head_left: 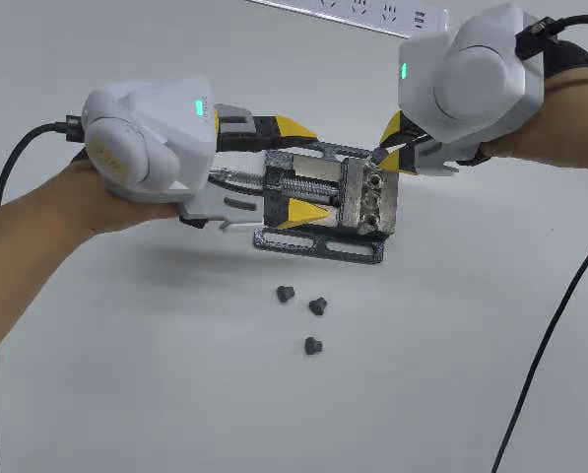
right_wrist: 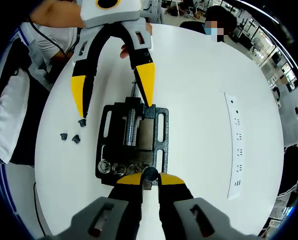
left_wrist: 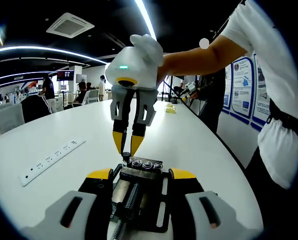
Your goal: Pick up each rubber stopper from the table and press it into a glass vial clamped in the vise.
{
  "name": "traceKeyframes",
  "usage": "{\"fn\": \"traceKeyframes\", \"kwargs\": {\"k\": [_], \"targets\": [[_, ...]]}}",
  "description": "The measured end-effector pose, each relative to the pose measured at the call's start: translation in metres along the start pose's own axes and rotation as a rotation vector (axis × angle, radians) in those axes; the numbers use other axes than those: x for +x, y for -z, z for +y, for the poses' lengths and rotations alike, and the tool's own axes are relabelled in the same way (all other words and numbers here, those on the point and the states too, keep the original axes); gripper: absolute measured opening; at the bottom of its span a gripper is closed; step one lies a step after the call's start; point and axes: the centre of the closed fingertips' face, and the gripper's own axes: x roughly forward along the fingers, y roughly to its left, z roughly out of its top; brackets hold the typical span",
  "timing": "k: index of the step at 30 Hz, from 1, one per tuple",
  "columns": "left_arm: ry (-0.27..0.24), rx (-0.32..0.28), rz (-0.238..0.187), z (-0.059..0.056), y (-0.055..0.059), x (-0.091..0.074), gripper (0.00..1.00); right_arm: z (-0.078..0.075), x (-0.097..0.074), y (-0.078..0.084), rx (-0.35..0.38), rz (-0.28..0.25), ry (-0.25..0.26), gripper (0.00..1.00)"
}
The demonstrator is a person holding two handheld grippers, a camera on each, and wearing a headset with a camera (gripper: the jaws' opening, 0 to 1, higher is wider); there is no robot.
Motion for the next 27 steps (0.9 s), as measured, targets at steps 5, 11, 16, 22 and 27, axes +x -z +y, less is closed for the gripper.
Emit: {"fn": "traceKeyframes", "kwargs": {"k": [5, 11, 16, 22, 27], "targets": [[0.001, -0.001, 0.001, -0.0006, 0.0001, 0.0009, 0.42, 0.0002, 0.0005, 0.0008, -0.003, 0.004, -0.002, 0.11], [0.000, -0.002, 0.000, 0.0006, 0.0004, 0.0010, 0.42, -0.0002, -0.0009, 0.0015, -0.013, 0.014, -0.006, 0.10], [-0.002, -0.003, -0.004, 0.0013, 0.0000, 0.0012, 0.42, -0.0002, 0.0006, -0.0001, -0.029, 0.026, -0.013, 0.10], [-0.008, -0.004, -0.006, 0.0027, -0.0002, -0.0005, 0.42, 0.0001, 0.0014, -0.0005, -0.052, 0.046, -0.024, 0.11], [-0.008, -0.004, 0.000, 0.0017, 0.0001, -0.0004, 0.42, -0.0002, 0.0023, 0.0008, -0.053, 0.051, -0.026, 0.11]]}}
